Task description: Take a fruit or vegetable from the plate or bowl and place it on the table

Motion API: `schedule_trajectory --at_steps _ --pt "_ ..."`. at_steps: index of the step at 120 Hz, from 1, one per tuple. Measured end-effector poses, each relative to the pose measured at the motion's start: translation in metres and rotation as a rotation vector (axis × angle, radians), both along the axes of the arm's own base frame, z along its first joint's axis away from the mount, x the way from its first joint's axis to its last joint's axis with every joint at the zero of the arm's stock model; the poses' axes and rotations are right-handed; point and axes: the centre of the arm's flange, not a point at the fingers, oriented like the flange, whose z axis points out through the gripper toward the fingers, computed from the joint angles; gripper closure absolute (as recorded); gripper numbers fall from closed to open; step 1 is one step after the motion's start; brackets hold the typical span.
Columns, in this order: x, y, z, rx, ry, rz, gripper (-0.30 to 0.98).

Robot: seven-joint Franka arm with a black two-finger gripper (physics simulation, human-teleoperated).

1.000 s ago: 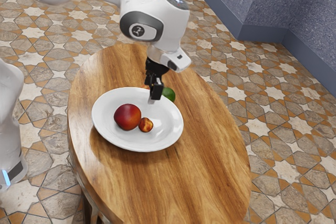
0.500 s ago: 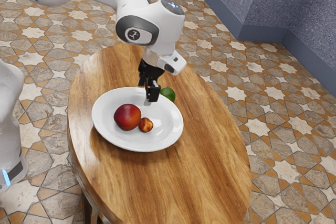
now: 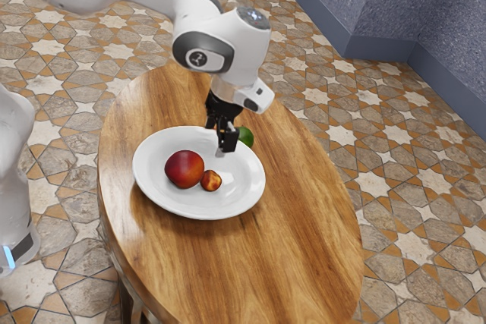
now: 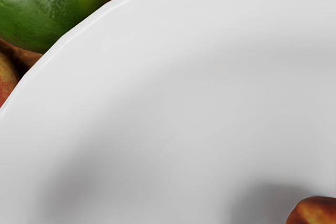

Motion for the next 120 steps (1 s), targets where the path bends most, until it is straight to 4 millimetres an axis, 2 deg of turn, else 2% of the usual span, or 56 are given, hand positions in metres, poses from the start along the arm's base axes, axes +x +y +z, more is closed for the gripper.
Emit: schedule_trajectory --at_steps 23,53,86,120 --pt "-0.002 0.0 -0.006 0.001 0.006 0.007 0.0" --pt "-0.002 0.001 -0.004 -0.001 -0.003 0.015 0.0" --pt "-0.002 0.022 -0.002 0.001 -0.005 0.049 0.0" --pt "-0.003 0.019 -0.001 0.006 -0.003 0.037 0.0"
